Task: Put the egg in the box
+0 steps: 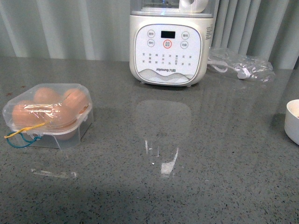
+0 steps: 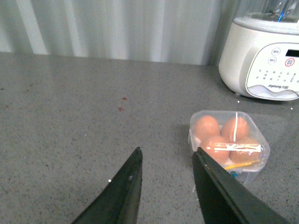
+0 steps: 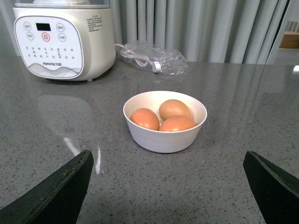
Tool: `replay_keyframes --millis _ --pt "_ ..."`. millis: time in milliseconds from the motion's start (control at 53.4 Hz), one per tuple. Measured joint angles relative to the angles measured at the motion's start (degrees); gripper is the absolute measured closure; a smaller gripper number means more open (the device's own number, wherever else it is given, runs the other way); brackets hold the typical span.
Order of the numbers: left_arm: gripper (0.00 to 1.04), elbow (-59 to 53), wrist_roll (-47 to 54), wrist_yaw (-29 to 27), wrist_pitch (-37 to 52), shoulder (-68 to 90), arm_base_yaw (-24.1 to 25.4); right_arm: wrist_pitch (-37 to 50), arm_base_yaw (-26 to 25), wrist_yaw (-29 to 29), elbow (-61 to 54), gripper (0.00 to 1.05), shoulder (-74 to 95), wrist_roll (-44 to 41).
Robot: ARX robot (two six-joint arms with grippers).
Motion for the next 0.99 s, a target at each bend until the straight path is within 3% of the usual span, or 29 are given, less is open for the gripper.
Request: replay_keyframes --millis 206,524,580,655,843,992 --pt "1.02 -4.6 -0.6 -5.3 0.0 -4.2 -5.3 0.0 0.0 0.0 0.0 0.07 0.0 0.0" --pt "1.01 -8.9 -0.8 -11.3 -0.6 -9.6 -11.4 0.0 0.0 0.0 0.0 0.07 0.0 0.0" --pt "1.01 -9.7 -0.8 -16.9 -1.2 -11.0 -15.8 0.0 0.0 0.0 0.0 0.07 0.0 0.0" --pt "1.01 -10.6 -0.8 -17.7 -1.6 -12.5 -18.4 0.0 0.0 -0.1 0.0 0.07 0.0 0.0" --pt "1.01 -12.1 -0.9 -18.0 -2.9 -15.3 -18.8 0.0 0.0 0.0 0.0 0.07 0.0 0.0" --pt "1.01 -13.0 -0.9 -18.1 -10.6 -22.8 -18.8 0.0 0.0 0.0 0.0 0.07 0.0 0.0"
